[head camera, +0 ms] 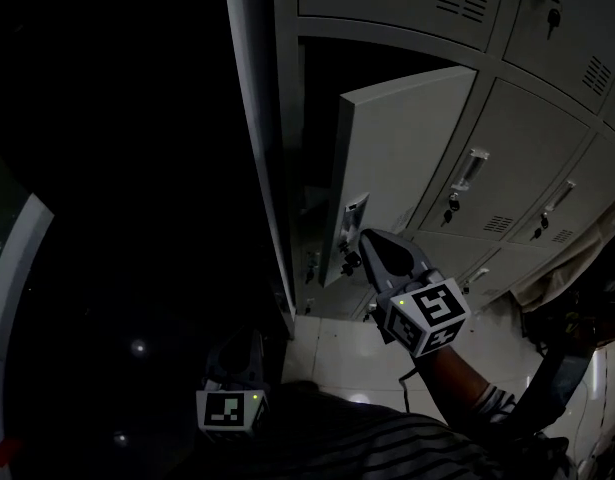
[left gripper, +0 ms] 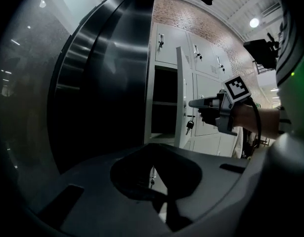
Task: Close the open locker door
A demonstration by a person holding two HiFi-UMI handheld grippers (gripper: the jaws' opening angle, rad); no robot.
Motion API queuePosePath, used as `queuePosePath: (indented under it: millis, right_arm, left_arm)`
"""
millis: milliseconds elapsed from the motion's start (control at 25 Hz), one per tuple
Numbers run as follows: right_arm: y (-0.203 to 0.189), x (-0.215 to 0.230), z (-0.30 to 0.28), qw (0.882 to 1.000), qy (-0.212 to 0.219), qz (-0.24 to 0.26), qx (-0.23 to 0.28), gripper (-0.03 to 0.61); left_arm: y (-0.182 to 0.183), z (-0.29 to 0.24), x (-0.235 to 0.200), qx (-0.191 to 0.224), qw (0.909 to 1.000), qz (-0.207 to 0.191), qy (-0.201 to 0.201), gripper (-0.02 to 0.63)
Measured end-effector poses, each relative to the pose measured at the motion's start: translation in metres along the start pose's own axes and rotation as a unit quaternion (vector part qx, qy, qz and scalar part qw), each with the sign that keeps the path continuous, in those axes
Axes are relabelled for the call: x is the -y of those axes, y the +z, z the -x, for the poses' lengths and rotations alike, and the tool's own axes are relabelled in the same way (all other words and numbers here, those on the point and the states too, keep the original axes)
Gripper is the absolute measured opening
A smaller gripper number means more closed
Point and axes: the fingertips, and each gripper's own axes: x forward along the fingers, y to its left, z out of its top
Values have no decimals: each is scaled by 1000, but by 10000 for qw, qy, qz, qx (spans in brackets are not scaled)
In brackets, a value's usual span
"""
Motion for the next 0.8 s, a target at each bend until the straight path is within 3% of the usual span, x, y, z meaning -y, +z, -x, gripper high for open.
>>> queuePosePath:
  millis: [440,800]
  right_arm:
    - [-1,18,-77,9991,-38,377,-187,2]
    - [5,49,-131,9983,-383,383,-237,2]
  left_arm:
    - [7,-26,-20,16,10000,-6,57,3]
    - [10,-37,-54,2,9995,105,287,3]
